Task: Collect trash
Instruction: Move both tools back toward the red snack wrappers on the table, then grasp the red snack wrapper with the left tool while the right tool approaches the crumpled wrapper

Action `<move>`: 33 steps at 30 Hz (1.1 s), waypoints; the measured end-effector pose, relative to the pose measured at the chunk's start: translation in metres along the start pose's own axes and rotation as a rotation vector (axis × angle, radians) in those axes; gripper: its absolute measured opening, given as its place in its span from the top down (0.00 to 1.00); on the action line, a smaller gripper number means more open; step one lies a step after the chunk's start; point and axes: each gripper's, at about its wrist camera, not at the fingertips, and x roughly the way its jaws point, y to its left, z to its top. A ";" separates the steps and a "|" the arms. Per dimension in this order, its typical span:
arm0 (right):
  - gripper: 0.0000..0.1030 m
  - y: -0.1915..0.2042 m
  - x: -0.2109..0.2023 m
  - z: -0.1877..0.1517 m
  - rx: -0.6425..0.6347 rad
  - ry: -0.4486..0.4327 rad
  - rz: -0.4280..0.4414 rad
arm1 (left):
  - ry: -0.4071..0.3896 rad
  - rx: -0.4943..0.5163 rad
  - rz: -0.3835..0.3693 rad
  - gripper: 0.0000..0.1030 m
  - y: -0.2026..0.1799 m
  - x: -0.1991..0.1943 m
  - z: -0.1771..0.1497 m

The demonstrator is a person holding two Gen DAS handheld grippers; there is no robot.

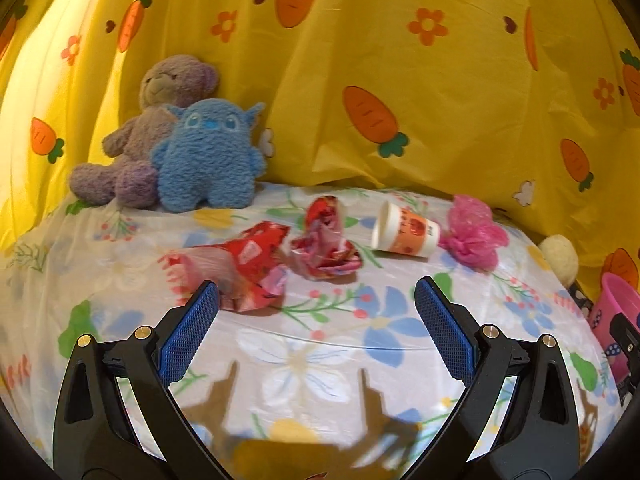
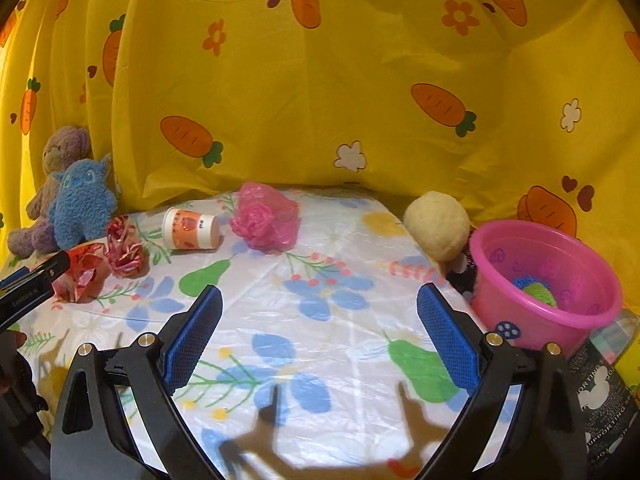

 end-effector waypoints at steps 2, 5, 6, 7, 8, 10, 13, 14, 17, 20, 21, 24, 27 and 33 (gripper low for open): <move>0.09 0.015 0.006 0.003 -0.017 0.006 0.024 | 0.006 -0.024 0.040 0.06 0.018 0.005 0.003; 0.09 0.037 0.015 0.007 -0.039 0.016 0.064 | 0.022 -0.066 0.060 0.06 0.041 0.014 0.009; 0.09 0.044 0.018 0.008 -0.047 0.020 0.076 | 0.026 -0.068 0.066 0.06 0.046 0.017 0.011; 0.09 0.051 0.022 0.009 -0.055 0.024 0.088 | 0.029 -0.066 0.072 0.06 0.049 0.021 0.013; 0.09 0.059 0.025 0.010 -0.064 0.028 0.100 | 0.035 -0.059 0.078 0.06 0.051 0.026 0.014; 0.09 0.073 0.032 0.013 -0.078 0.035 0.120 | 0.057 -0.042 0.081 0.06 0.053 0.036 0.017; 0.09 0.093 0.041 0.019 -0.098 0.041 0.148 | 0.101 -0.034 0.077 0.06 0.058 0.056 0.018; 0.09 0.099 0.044 0.021 -0.103 0.044 0.158 | 0.115 -0.040 0.077 0.06 0.060 0.061 0.018; 0.09 0.117 0.054 0.028 -0.121 0.050 0.179 | 0.142 -0.054 0.054 0.06 0.065 0.073 0.017; 0.09 0.136 0.066 0.034 -0.137 0.065 0.206 | 0.167 -0.078 0.027 0.11 0.069 0.085 0.016; 0.09 0.142 0.070 0.034 -0.144 0.071 0.216 | 0.174 -0.082 0.023 0.17 0.071 0.089 0.015; 0.09 0.159 0.084 0.035 -0.168 0.091 0.234 | 0.205 -0.100 0.003 0.34 0.076 0.100 0.013; 0.09 0.176 0.096 0.034 -0.192 0.105 0.248 | 0.208 -0.120 -0.028 0.46 0.079 0.105 0.013; 0.09 0.204 0.125 0.032 -0.206 0.142 0.281 | 0.220 -0.151 -0.056 0.72 0.085 0.114 0.014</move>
